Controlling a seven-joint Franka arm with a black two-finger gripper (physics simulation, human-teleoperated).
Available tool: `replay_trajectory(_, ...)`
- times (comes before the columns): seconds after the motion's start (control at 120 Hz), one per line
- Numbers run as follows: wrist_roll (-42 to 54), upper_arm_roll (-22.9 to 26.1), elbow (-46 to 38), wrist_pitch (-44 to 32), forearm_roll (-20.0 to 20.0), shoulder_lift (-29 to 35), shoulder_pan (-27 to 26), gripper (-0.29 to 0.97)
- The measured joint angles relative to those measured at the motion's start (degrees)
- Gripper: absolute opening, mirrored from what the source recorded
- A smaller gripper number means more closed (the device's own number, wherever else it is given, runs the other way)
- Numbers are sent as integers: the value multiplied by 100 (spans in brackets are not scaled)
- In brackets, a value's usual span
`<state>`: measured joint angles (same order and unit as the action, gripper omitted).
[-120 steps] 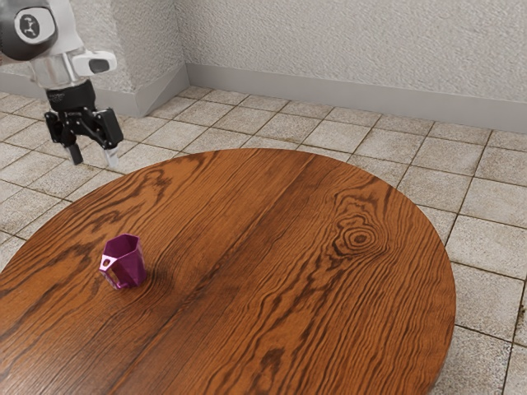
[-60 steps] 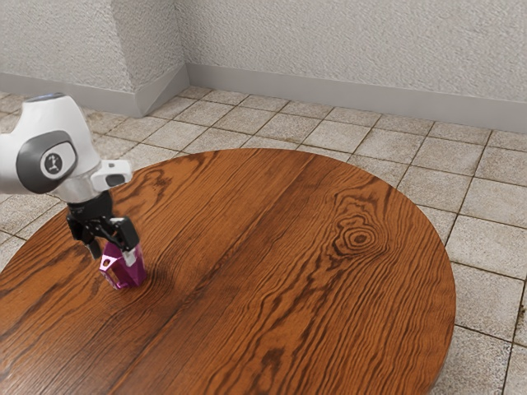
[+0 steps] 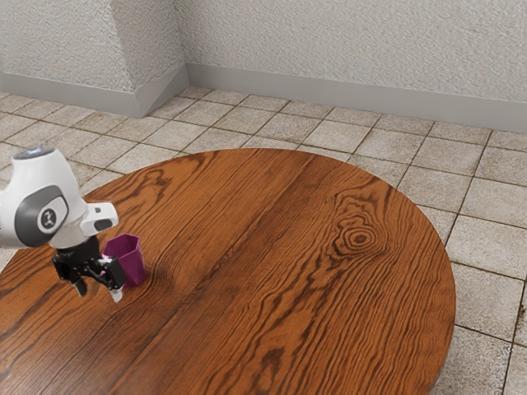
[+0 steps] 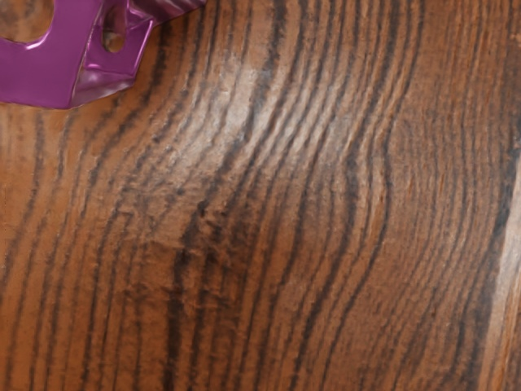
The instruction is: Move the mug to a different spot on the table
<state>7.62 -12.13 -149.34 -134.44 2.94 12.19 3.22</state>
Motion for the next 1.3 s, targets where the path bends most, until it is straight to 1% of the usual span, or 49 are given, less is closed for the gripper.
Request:
replay_trajectory(0.1,3,0,-29,-263,-187,-207,80,65)
replay_trajectory(0.183,9,0,-34,-651,-433,-472,92,64)
replay_trajectory(0.267,76,0,-35,-995,-604,-565,222,64)
replay_trajectory(0.358,197,0,-62,-1251,-673,-673,373,63)
replay_trajectory(0.483,335,0,-78,-1659,-694,-918,403,60)
replay_trajectory(0.658,478,0,-79,-2385,-683,-1092,372,50)
replay_trajectory(0.867,594,0,-176,-2759,-434,-1104,338,39)
replay_trajectory(1.075,638,8,-184,-2936,-288,-1145,330,33)
replay_trajectory(1.3,661,9,-182,-3151,-126,-1109,275,31)
